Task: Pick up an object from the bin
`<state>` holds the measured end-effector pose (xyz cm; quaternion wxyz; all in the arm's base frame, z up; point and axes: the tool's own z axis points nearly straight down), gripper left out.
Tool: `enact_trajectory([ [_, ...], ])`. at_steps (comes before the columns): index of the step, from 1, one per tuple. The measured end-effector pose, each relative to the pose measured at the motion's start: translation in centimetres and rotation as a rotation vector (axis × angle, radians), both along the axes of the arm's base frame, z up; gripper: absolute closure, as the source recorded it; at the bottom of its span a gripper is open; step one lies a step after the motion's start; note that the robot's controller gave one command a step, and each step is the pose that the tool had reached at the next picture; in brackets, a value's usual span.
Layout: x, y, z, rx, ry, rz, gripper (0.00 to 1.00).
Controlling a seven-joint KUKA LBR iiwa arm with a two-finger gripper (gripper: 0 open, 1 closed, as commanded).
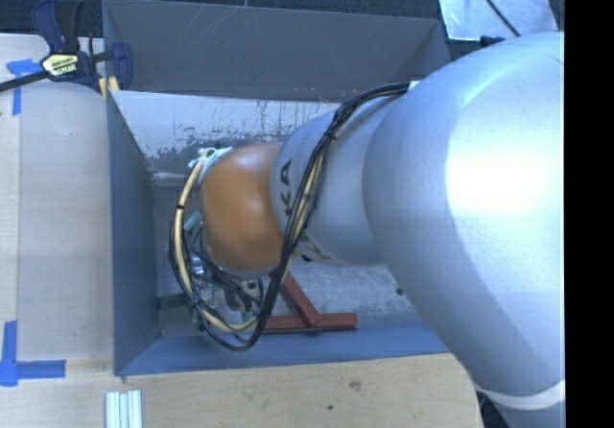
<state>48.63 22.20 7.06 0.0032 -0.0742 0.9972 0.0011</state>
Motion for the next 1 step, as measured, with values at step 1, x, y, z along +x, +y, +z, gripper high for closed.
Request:
enact_trajectory([
  [1, 0.25, 0.06, 12.58, 0.002, -0.004, -0.002, 1.00],
])
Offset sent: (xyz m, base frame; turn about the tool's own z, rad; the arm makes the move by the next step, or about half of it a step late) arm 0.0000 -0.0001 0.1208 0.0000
